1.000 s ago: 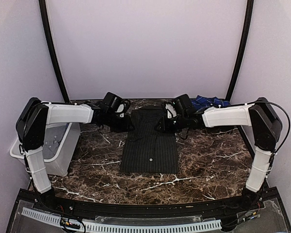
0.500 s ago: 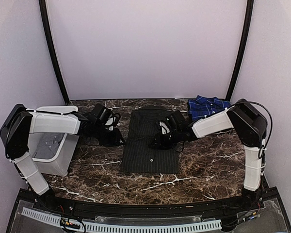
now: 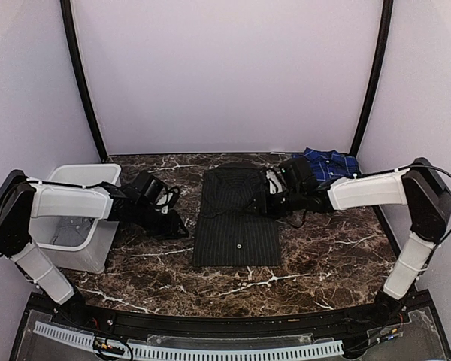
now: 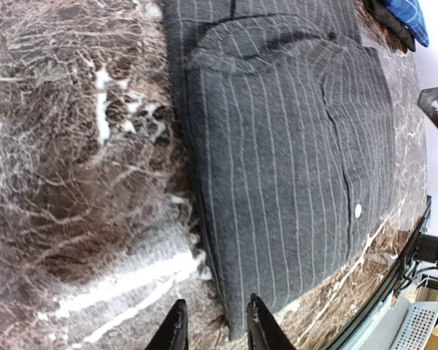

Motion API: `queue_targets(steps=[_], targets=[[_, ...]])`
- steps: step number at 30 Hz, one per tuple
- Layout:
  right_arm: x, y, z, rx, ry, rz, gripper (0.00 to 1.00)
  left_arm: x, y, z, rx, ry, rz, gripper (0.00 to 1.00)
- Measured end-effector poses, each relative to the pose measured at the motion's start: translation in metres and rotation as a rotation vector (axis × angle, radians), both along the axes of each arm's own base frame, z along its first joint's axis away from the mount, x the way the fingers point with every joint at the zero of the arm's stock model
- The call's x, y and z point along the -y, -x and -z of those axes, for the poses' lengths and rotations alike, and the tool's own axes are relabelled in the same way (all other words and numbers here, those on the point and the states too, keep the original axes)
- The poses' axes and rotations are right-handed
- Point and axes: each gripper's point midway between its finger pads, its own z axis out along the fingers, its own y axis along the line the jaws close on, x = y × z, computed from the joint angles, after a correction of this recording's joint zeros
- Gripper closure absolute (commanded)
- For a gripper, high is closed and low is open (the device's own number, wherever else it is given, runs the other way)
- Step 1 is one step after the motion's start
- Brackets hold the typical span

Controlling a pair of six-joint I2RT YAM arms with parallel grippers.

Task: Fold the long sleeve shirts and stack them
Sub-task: Smooth out the 2/3-rectangle-folded shirt at the center of the board.

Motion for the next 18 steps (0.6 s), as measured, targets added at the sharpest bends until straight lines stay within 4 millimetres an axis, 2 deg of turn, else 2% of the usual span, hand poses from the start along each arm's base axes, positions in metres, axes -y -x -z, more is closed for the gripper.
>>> queue_targets(steps=[3,5,14,18], targets=[[0.017,0.016,-0.018,0.037,-0.014,0.014,0.53,0.003,0.01,-0.004,0.006,0.014,0.019,0.73],[0.028,0.028,-0.019,0.038,-0.014,0.017,0.54,0.008,0.018,-0.004,0.007,0.026,0.041,0.73],[0.072,0.104,0.036,-0.127,0.084,0.013,0.61,0.017,0.053,0.016,-0.059,0.026,0.085,0.73],[0.082,0.119,0.05,-0.171,0.11,0.019,0.69,0.015,0.06,0.022,-0.079,0.021,0.078,0.74]])
